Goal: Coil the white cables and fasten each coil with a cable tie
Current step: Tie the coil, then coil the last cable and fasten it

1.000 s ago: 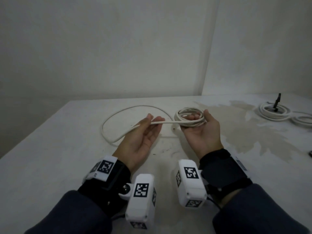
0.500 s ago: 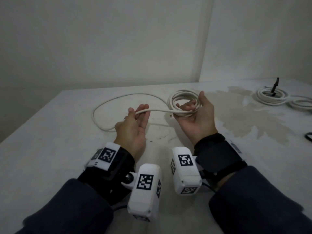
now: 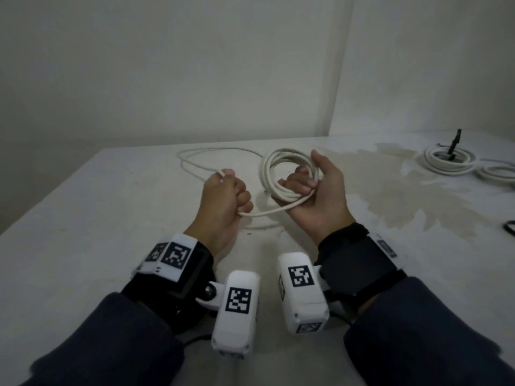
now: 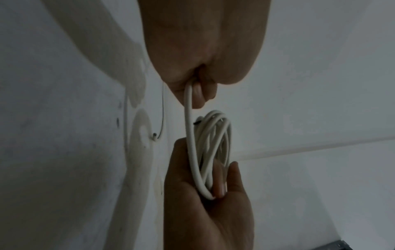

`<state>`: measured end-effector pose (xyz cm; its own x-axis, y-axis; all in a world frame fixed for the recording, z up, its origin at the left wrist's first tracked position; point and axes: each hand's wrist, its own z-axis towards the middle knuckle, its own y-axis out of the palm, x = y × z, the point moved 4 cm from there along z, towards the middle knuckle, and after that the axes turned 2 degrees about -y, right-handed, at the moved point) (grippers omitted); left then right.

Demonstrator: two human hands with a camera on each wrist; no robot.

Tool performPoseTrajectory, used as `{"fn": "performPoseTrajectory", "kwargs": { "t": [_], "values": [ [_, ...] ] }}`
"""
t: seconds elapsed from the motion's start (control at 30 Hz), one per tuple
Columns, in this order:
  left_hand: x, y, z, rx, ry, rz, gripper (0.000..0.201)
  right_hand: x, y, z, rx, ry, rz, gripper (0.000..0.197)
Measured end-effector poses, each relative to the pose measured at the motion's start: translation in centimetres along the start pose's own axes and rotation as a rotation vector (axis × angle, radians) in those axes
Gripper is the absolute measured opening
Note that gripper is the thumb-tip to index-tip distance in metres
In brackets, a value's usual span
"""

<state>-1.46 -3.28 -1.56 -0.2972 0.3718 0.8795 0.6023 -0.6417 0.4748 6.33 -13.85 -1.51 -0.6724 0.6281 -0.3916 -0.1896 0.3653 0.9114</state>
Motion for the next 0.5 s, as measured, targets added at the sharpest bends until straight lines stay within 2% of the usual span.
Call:
{"fn": "performPoseTrajectory", "kwargs": {
  "t": [0.03,0.13,0.27,0.37,0.43,0.5],
  "values": [
    [0.6,-0.3,0.2,0.029,0.067,0.027,0.027,0.5,0.2,-0.1,-0.005,0.034,-0.062,0.048],
    [1.8,-1.2,0.2,0.081,0.184,0.111,0.009,1.5,0.5,-0.2,-0.003,0.075,-0.272,0.050],
    [2.6,-1.7,-0.2,0.106,0.325,0.257,0.022,1.8,0.4,0.1,-0.008,0.093,-0.397,0.046],
    [3.2,-1.5,-0.5,0.094,0.448,0.346,0.020,1.5,0.4,0.1,-0.010,0.091,-0.419,0.043],
    [3.1,-1.3,-0.6,0.038,0.438,0.354,0.020,1.3,0.5,-0.1,-0.015,0.078,-0.470,0.043],
    [2.8,-1.1,-0.7,-0.037,0.371,0.329,0.020,1.3,0.6,-0.2,-0.026,0.074,-0.560,0.044]
  ]
}}
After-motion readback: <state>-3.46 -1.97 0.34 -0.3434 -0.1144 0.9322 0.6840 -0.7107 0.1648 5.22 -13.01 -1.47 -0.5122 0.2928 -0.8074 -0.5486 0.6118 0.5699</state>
